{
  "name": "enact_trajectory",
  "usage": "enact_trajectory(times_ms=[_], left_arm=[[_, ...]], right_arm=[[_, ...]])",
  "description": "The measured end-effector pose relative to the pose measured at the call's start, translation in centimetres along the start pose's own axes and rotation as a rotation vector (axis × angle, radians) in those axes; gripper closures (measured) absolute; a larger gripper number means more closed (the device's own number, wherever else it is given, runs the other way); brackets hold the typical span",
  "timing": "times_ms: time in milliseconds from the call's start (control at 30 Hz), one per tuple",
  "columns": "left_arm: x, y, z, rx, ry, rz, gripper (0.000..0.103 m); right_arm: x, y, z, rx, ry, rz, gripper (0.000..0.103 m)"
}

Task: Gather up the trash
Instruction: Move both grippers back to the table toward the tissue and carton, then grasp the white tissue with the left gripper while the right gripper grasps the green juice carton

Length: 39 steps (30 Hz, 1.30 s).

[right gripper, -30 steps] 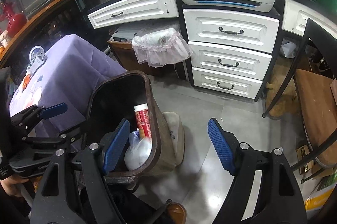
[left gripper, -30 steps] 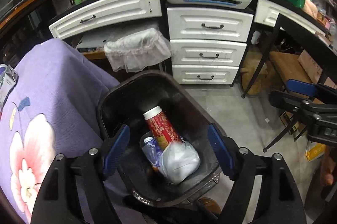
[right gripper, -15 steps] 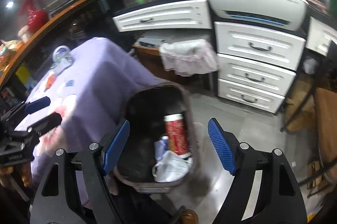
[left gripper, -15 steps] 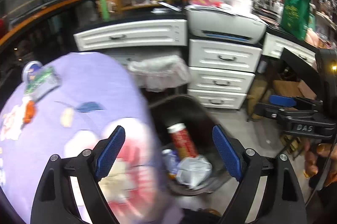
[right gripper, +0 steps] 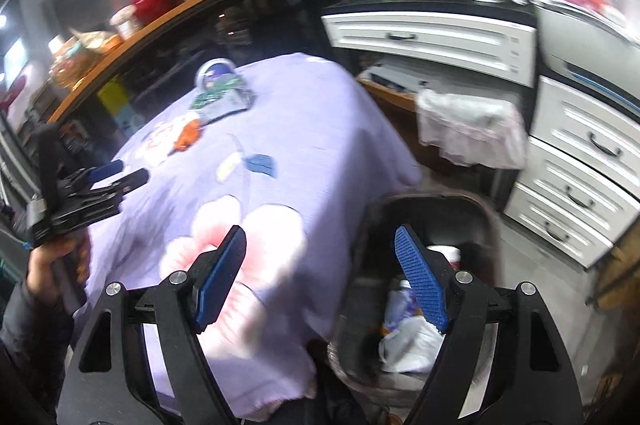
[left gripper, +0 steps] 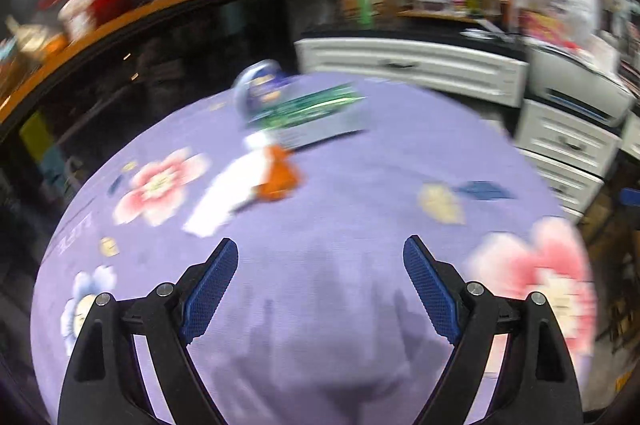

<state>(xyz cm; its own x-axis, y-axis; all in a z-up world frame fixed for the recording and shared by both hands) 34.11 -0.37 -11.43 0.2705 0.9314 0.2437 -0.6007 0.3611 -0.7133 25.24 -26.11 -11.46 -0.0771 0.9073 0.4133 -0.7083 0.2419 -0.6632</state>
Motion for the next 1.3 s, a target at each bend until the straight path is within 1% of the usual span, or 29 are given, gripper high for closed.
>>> enact_trajectory(times_ms=[100,167,200,233,300,467,500,567,633,667,733,833,933,1000,1100,1133,1233,1267,1300], left_arm=[[4.3,0.4,-1.9,0.028,-0.015,0.059,0.028],[6.2,0.5,-3.2,0.052,-0.023,0.081,0.033],[7.1,0.7,-4.0,0.069,-0.029,0.083,0.038],[7.6,0.6,-4.7,0.081,-0.031,0.080,0.040],[7.9,0.4,-5.6,0.089,-0.025,0.069,0.041],[7.2,-0.3,-8.1,0.123,-0.008,-0.015,0.043],[7.1,-0.4,-8.4,0.128,-0.003,-0.027,0.046],[7.3,-0.6,-9.0,0.137,0.003,-0.038,0.054],[7.2,-0.8,-9.3,0.137,0.035,-0.042,0.070],[7.3,-0.9,-9.4,0.139,0.041,-0.043,0.074],[7.4,-0.9,-9.5,0.143,0.049,-0.027,0.095],[8.1,-1.0,-8.9,0.119,0.076,0.047,0.096],[9.4,-1.5,-7.3,0.053,0.064,0.125,0.096],[10.2,-1.7,-6.3,0.021,0.063,0.169,0.096],[11.0,-2.0,-5.4,-0.014,0.034,0.174,0.096],[11.0,-2.1,-5.4,-0.017,0.036,0.178,0.096],[11.4,-2.1,-5.4,-0.025,0.045,0.196,0.096],[11.5,-2.0,-5.4,-0.024,0.045,0.198,0.096],[11.6,-1.9,-5.5,-0.025,0.046,0.201,0.096]], right_arm=[[2.2,-1.1,-1.4,0.019,-0.028,0.044,0.026],[3.5,-1.9,-2.3,0.032,-0.043,0.070,0.026],[4.2,-2.4,-2.9,0.041,-0.058,0.078,0.026],[4.8,-2.8,-3.3,0.048,-0.068,0.086,0.026],[6.2,-3.7,-4.4,0.063,-0.085,0.117,0.026],[10.4,-6.2,-8.2,0.117,-0.144,0.244,0.026],[10.9,-6.6,-8.8,0.121,-0.153,0.264,0.026],[12.3,-7.5,-9.9,0.130,-0.173,0.307,0.026],[13.8,-8.5,-11.3,0.152,-0.202,0.359,0.026],[14.5,-9.1,-12.0,0.158,-0.213,0.384,0.026],[15.7,-10.1,-13.4,0.179,-0.230,0.429,0.026],[17.7,-11.7,-15.8,0.195,-0.226,0.512,0.026],[19.3,-12.8,-18.0,0.195,-0.189,0.626,0.026],[20.7,-13.2,-20.1,0.223,-0.171,0.733,0.026],[21.7,-13.4,-22.8,0.258,-0.106,0.866,0.026],[21.9,-13.5,-23.7,0.266,-0.082,0.912,0.026],[22.4,-13.1,-25.8,0.330,-0.071,1.004,0.026],[22.3,-12.9,-26.6,0.352,-0.055,1.038,0.026],[22.2,-12.8,-27.1,0.357,-0.043,1.062,0.026]])
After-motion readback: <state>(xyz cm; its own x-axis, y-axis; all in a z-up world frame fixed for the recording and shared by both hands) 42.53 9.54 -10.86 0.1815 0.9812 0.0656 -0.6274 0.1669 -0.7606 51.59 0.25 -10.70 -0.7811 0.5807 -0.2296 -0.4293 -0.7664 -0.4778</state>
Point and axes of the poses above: each gripper's, at about its wrist camera, not at the fingertips, and z roughly against the way its jaws point, x to its left, y to its underside, the point moved 7 cm from there along -z, roughly the way its jaws point, and after that the axes turned 6 degrees about -z, right-handed, at the moved point
